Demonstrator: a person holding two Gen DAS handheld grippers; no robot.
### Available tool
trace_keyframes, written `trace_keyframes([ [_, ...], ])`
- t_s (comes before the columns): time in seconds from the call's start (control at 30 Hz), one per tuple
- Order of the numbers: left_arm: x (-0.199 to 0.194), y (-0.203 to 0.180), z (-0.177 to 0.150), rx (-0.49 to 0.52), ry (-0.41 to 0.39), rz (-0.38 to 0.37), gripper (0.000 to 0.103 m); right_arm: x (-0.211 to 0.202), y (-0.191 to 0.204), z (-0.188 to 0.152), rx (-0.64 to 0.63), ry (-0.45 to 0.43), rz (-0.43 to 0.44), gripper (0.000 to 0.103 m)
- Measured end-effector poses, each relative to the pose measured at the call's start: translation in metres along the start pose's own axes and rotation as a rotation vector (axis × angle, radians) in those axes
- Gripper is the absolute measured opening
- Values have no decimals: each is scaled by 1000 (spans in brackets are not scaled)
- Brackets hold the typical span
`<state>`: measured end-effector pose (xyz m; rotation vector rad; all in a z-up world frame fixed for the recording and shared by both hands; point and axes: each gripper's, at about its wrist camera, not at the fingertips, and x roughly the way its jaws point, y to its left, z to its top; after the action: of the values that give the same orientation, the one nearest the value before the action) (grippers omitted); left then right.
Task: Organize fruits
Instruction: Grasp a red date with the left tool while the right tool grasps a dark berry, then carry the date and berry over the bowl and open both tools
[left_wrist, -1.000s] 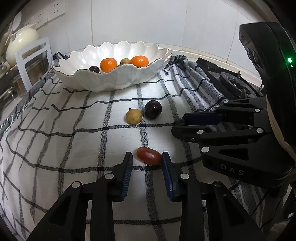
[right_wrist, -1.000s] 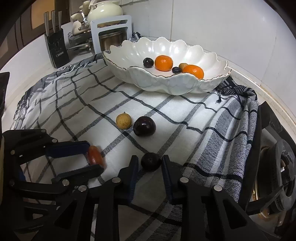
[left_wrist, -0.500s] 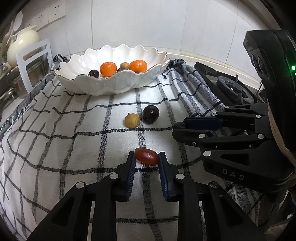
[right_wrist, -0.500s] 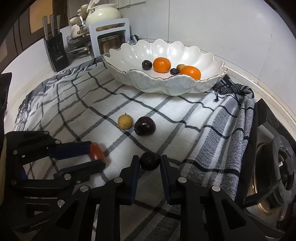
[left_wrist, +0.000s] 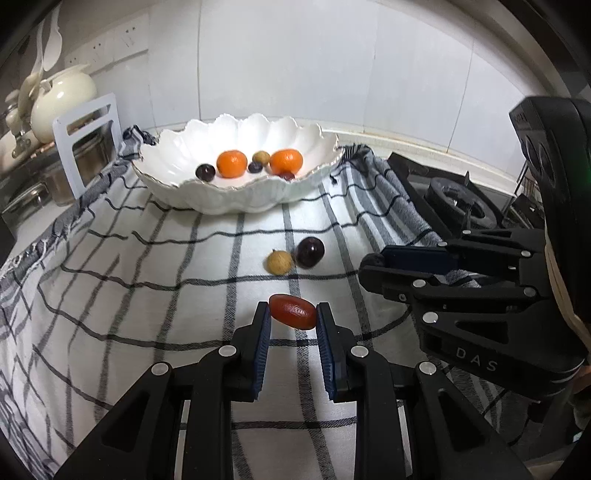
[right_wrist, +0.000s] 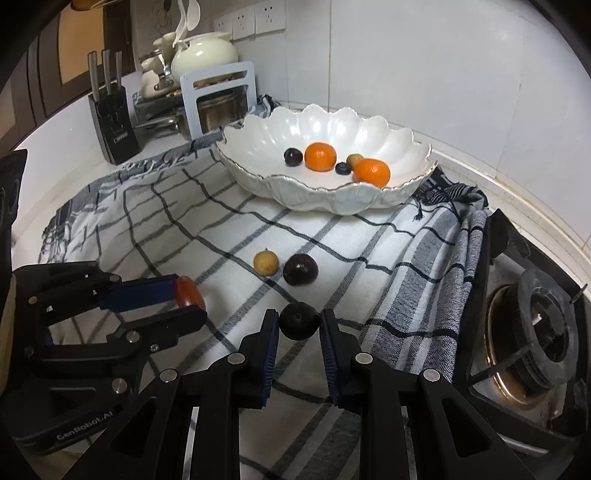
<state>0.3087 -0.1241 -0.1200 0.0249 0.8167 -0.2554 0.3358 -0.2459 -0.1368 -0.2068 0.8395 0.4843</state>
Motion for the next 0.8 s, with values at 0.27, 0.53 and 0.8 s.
trace_keyframes([
  [0.27, -18, 8, 9, 15, -41, 5, 25, -16, 10, 5, 36, -44, -26, 24],
  [0.53, -34, 20, 23, 29, -84, 10, 25, -29, 15, 15, 92, -95, -48, 24],
  [0.8, -47, 30, 40, 55, -134, 8, 25, -39, 21, 30, 127, -152, -80, 24],
])
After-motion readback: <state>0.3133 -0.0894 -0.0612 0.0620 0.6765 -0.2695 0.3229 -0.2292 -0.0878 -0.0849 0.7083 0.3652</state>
